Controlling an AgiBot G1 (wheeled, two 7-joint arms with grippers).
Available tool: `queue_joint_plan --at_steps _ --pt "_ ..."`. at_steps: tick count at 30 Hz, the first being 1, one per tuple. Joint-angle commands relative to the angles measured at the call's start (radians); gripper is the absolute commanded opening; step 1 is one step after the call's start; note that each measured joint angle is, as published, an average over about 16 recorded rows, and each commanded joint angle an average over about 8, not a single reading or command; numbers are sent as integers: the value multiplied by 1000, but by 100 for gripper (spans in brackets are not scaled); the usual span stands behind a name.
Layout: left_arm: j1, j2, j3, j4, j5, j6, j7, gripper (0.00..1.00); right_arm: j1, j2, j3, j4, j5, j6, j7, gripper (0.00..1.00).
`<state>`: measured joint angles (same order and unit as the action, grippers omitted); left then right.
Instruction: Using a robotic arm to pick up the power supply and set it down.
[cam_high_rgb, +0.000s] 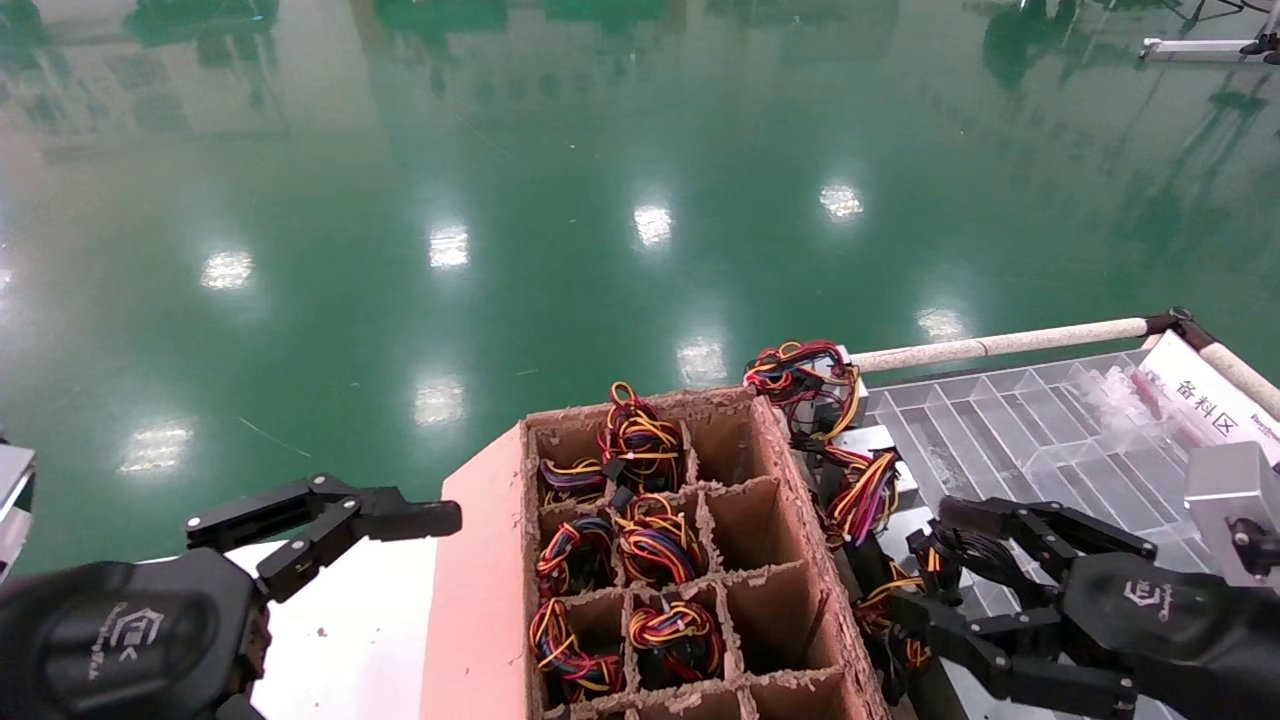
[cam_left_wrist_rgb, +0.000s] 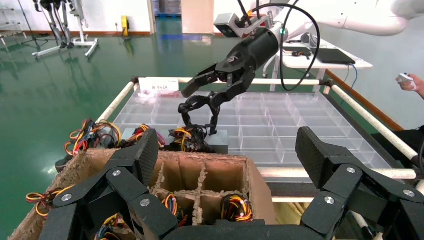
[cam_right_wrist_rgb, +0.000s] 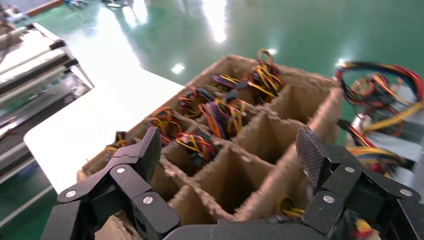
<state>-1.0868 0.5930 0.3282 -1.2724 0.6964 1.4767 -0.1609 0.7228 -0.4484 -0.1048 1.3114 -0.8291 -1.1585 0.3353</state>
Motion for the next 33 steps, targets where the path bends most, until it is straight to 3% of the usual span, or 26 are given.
queue_joint_plan --at_steps 1,33 --pt "0 0 0 0 0 0 0 100 17 -8 -8 -1 5 -16 -7 100" --pt "0 0 1 0 -1 0 0 100 289 -134 -143 -22 81 -277 -121 100"
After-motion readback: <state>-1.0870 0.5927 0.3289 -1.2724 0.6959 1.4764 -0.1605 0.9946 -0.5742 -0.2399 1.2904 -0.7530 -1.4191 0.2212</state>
